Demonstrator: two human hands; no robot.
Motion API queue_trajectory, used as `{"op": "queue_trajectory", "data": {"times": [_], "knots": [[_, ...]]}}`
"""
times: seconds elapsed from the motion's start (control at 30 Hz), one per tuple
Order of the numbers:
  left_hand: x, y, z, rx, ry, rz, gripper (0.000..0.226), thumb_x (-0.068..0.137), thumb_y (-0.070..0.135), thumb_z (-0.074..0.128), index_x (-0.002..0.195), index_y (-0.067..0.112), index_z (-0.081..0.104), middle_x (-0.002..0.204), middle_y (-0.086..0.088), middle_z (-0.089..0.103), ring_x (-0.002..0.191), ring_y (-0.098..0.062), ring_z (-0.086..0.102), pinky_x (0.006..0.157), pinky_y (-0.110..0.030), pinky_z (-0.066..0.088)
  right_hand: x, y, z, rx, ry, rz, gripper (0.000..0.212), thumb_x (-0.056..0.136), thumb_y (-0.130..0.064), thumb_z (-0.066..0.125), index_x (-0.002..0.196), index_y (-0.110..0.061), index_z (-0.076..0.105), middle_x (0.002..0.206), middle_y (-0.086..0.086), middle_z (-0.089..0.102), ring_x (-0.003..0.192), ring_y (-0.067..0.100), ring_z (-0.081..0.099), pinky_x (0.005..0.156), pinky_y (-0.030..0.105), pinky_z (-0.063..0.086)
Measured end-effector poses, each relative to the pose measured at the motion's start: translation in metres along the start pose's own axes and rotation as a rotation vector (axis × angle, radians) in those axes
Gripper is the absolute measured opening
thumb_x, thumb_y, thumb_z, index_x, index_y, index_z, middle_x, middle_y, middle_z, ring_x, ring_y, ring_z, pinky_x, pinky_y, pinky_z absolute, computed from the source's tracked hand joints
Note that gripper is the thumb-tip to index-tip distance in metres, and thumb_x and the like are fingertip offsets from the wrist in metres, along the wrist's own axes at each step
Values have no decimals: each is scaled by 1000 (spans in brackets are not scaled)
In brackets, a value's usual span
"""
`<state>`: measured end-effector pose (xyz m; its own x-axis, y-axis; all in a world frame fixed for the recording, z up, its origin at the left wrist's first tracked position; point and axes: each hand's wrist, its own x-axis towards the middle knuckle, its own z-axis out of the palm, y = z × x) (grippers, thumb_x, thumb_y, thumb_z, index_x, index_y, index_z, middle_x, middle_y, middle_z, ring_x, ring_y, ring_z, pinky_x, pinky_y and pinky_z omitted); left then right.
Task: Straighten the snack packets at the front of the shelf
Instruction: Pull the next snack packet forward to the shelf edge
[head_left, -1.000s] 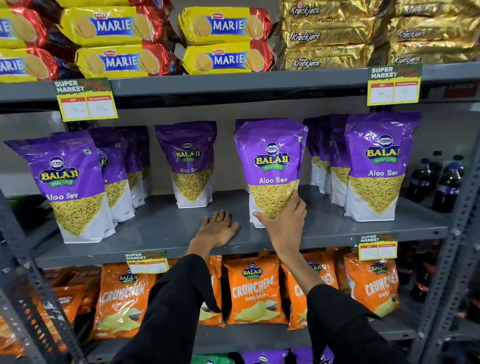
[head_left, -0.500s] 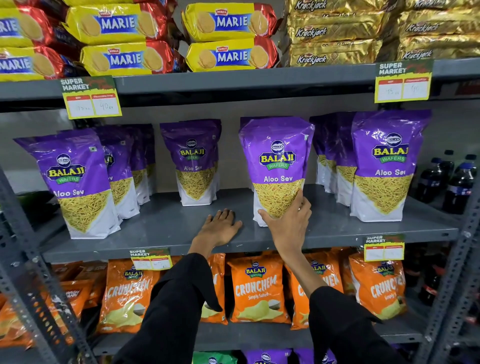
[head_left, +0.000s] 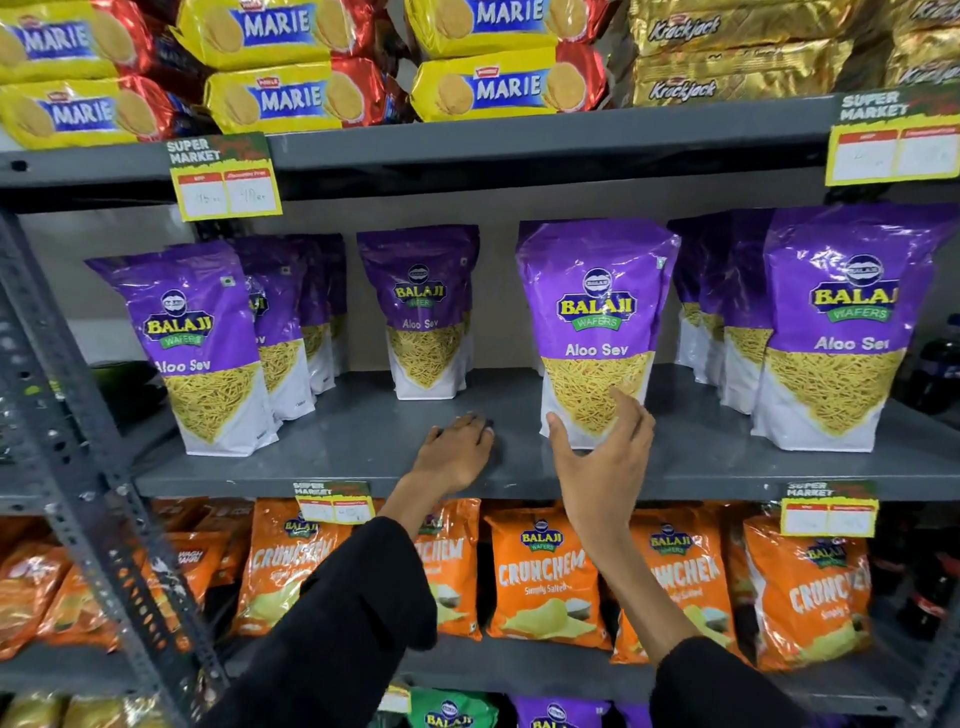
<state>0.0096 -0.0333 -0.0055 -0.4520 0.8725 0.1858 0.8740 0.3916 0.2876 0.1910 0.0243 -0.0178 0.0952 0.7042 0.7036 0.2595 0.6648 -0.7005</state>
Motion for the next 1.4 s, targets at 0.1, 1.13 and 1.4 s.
{"op": "queue_trajectory", "data": {"times": [0.1,1.13,1.4], "knots": [[-12,-32,-11,76,14,-52,48,106,34,27,149,16,41,162,-9,33,149,-27,30,122,-47,18,-11,-26,16,235,-84,-14,54,88,-42,72,130,-17,51,125,0,55,115,14,55,92,35,54],[-4,-214,-58,134,-102,29,63,105,41,20,157,6,15,168,-11,14,155,-27,10,125,-49,9,2,-105,278,-176,-386,349,128,57,-39,95,151,3,18,140,28,42,128,45,48,99,53,48],[-5,-213,-58,122,-79,31,63,104,42,21,157,8,18,167,-10,16,155,-26,11,125,-48,9,-12,-113,264,-196,-352,327,120,58,-38,94,147,1,25,137,27,45,128,45,47,97,54,47]]}}
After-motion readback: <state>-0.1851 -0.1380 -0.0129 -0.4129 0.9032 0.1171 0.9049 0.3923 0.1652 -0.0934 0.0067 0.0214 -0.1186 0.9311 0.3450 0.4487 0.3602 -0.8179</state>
